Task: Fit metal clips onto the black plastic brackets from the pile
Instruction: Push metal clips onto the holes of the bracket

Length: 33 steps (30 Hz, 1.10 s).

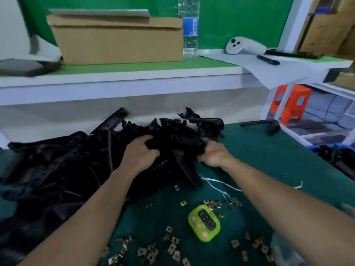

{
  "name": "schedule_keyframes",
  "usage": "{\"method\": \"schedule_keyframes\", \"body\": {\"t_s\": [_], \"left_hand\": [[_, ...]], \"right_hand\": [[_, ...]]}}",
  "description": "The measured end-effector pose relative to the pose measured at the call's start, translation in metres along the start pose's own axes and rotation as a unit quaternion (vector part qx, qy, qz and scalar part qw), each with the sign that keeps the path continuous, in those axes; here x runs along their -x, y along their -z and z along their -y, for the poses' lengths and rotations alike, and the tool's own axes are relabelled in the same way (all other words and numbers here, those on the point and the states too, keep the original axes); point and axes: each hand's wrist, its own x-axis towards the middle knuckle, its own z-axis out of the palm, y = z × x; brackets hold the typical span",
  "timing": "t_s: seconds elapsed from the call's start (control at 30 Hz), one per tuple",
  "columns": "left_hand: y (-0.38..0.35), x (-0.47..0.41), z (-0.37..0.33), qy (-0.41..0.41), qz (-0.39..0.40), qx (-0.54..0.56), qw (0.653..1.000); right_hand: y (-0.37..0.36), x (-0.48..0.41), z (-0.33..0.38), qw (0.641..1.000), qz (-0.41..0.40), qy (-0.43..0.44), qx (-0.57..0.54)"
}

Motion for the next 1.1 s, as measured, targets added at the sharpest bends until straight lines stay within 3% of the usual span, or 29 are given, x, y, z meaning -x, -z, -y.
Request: {"method": "schedule_keyframes", "body": {"t_s": [0.07,0.13,0.23,0.3,0.4,0.5,0.6,0.73,0.87,0.93,1.0,1.1], "left_hand": [[0.004,0.010,0.000,0.003,0.005,0.034,0.999],[0.006,0.024,0.001,-0.013,-0.016,-0.002,1.000],[0.007,0.045,0.006,-0.093,-0.090,-0.107,0.986],[0.008,0.062,0.011,-0.123,-0.103,-0.081,0.984],[0.006,0.090,0.019,-0.131,-0.072,-0.049,0.987],[-0.002,0.119,0.025,-0.110,-0.048,-0.067,0.990],[-0.009,0.138,0.029,-0.113,-0.027,-0.091,0.989],[-0.007,0.148,0.030,-0.089,-0.037,-0.026,0.995],[0.006,0.159,0.028,-0.007,-0.077,0.108,0.991],[0.018,0.164,0.028,0.036,-0.015,0.158,0.987],[0.026,0.172,0.028,0.039,0.071,0.136,0.987],[0.028,0.190,0.027,0.019,0.081,0.130,0.988]], "right_hand": [[-0.013,0.015,0.017,0.999,0.024,0.017,0.040],[-0.018,0.027,0.023,0.998,0.033,0.034,0.033],[-0.017,0.047,0.028,0.993,-0.011,0.054,-0.105],[-0.019,0.063,0.034,0.979,-0.005,0.047,-0.198],[-0.034,0.087,0.051,0.991,0.053,0.104,-0.062],[-0.056,0.112,0.061,0.988,-0.035,0.117,0.095],[-0.065,0.135,0.066,0.975,-0.141,0.134,0.106],[-0.078,0.166,0.068,0.981,-0.076,0.147,0.101],[-0.105,0.191,0.062,0.973,-0.059,0.207,0.084],[-0.114,0.197,0.062,0.964,-0.068,0.226,0.124],[-0.119,0.201,0.064,0.956,-0.063,0.240,0.160],[-0.122,0.208,0.068,0.953,-0.067,0.260,0.144]]}}
